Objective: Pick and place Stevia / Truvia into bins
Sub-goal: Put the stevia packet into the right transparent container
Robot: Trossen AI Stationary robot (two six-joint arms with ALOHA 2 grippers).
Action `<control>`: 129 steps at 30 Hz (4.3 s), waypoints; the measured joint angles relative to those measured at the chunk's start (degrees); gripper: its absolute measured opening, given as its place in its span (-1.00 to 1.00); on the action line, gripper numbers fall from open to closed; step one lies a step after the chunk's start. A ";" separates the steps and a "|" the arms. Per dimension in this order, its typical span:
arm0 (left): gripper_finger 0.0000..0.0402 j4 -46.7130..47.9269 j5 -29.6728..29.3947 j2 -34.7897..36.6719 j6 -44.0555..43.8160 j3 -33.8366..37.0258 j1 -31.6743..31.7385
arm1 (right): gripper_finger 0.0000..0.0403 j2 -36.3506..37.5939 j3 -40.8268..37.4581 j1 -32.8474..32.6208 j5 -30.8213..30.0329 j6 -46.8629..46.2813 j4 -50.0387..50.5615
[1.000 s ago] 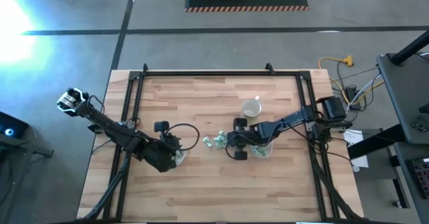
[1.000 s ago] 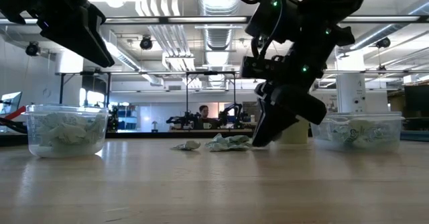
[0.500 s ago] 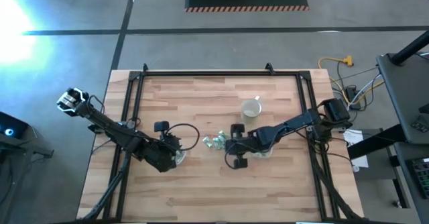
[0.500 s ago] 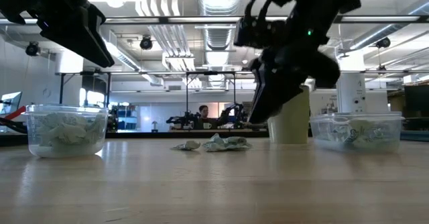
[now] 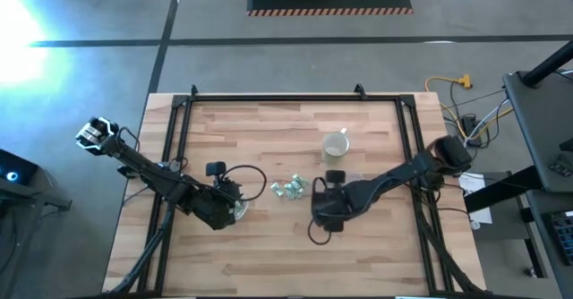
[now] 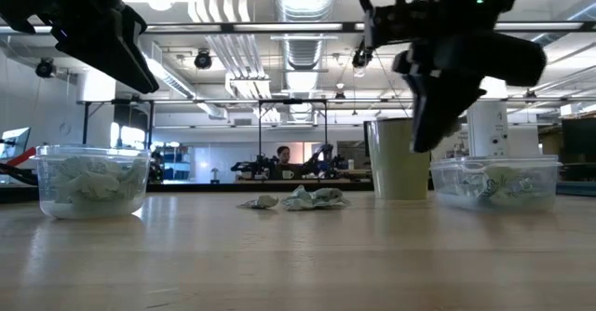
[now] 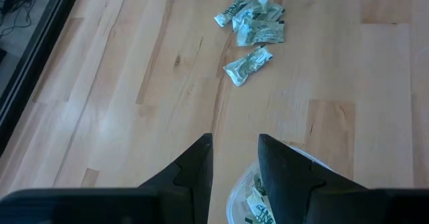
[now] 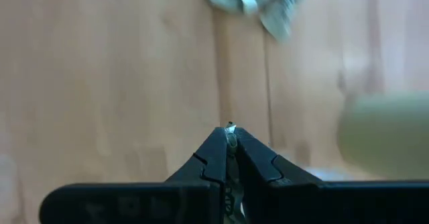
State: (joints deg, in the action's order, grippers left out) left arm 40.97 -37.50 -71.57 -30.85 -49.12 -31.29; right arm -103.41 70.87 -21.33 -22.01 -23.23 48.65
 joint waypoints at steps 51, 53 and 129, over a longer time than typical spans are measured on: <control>-0.49 -0.26 -0.02 0.00 -0.25 0.13 0.04 | -0.42 1.41 -3.31 -3.14 -6.70 11.52 -21.26; -0.49 -0.29 -0.02 0.00 -0.26 0.18 0.04 | -0.44 0.98 -3.68 -3.01 -6.69 14.77 -24.02; -0.49 -2.01 -0.02 0.02 -0.17 1.77 0.04 | -0.04 -6.04 -13.75 9.25 -5.00 18.15 -44.49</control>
State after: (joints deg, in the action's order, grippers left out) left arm 38.96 -37.52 -71.55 -31.03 -47.35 -31.24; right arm -109.45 57.12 -12.08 -27.01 -5.08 4.16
